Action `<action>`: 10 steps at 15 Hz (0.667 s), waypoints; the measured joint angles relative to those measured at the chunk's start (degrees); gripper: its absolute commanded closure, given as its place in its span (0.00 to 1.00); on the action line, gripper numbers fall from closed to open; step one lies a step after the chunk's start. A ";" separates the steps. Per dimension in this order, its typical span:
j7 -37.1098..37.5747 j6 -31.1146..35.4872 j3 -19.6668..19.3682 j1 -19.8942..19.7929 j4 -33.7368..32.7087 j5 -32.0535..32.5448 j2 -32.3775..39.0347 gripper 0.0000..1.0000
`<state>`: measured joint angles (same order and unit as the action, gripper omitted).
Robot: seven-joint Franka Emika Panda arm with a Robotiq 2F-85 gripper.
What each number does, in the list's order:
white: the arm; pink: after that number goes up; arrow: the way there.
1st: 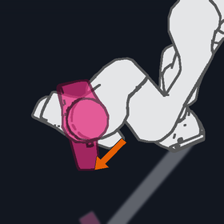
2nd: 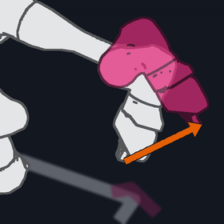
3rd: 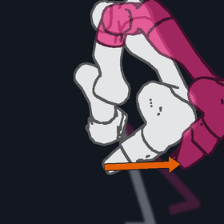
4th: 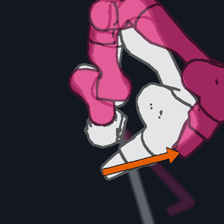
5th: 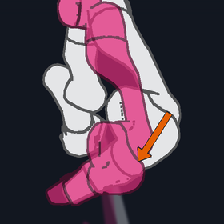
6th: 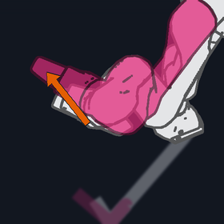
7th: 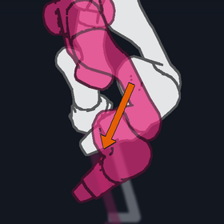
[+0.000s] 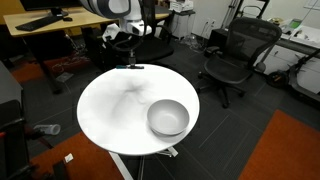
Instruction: Pick the marker and put it in the bowl
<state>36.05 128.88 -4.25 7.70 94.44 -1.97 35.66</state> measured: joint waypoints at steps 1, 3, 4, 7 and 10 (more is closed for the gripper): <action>-0.13 -0.97 -0.34 -0.95 0.94 0.00 -1.55 0.95; -1.05 -2.63 -1.02 -2.88 2.42 0.00 -4.14 0.95; -1.27 -3.37 -1.41 -3.78 2.95 0.00 -5.11 0.95; -2.07 -4.70 -2.32 -6.60 3.63 0.00 -6.37 0.95; -2.10 -5.18 -3.34 -8.89 3.80 0.00 -6.12 0.95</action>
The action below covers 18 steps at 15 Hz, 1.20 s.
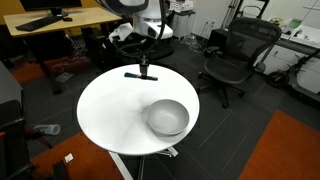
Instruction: Pick the marker and put it in the bowl
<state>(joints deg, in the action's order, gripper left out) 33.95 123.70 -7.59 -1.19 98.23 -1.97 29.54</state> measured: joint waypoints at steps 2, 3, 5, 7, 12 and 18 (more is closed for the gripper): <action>0.06 -0.04 -0.97 -1.06 -0.01 0.00 0.48 0.95; 0.16 -0.04 -1.51 -1.50 -0.03 0.00 0.76 0.95; 0.41 -0.04 -2.61 -2.27 -0.10 0.00 1.28 0.95; 1.31 -0.04 -3.63 -2.98 -0.26 0.00 1.74 0.95; 5.32 -0.04 -5.36 -4.32 -1.95 0.00 3.66 0.95; 13.03 -0.04 -6.30 -4.65 -7.55 0.05 8.43 0.95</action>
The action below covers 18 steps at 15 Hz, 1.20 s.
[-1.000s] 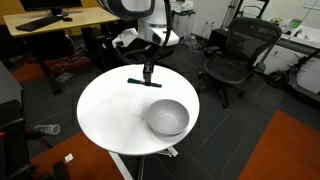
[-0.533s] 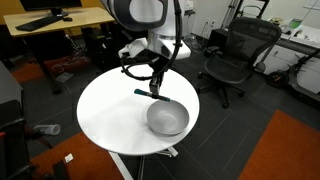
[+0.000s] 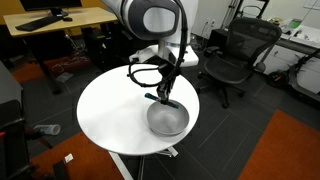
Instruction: Pick the marker and put it in the bowl
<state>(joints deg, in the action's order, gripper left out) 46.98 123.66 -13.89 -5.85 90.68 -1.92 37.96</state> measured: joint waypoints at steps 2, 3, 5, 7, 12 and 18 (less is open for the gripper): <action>2.01 0.00 -0.38 0.00 -2.32 0.06 1.71 0.95; 2.84 0.00 -0.58 -0.01 -3.42 0.07 2.52 0.95; 3.66 -0.01 -0.88 -0.11 -5.46 0.07 3.95 0.95; 4.13 -0.03 -0.91 -0.40 -7.25 0.08 5.23 0.95; 4.21 -0.04 -0.91 -0.72 -10.04 0.08 7.52 0.34; 4.26 -0.03 -0.92 -0.89 -11.51 0.08 7.78 0.00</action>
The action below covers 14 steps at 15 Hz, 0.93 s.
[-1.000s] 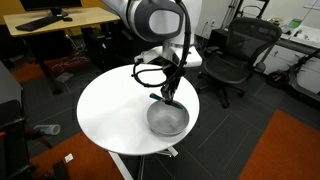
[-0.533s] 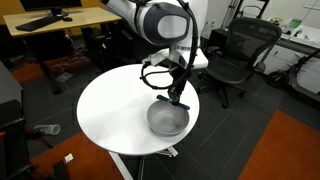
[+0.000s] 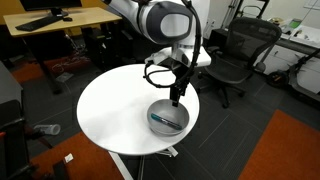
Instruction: Pick the marker and put it in the bowl
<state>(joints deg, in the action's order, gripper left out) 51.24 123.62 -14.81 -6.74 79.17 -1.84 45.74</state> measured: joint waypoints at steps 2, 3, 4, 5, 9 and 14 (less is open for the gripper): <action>-0.02 0.02 0.00 0.00 -0.42 0.01 -0.51 0.00; -0.10 0.02 0.00 0.00 -0.48 0.06 -0.99 0.00; -0.24 0.02 0.00 0.00 -0.48 0.17 -1.61 0.00; -0.36 0.02 0.00 0.01 -0.45 0.27 -2.40 0.00; -1.61 0.01 0.01 0.08 0.42 0.96 -6.68 0.00; -4.25 -0.02 0.22 0.49 4.87 1.52 -14.23 0.00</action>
<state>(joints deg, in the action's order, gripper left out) 46.99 123.61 -14.59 -6.25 84.05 -0.32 31.51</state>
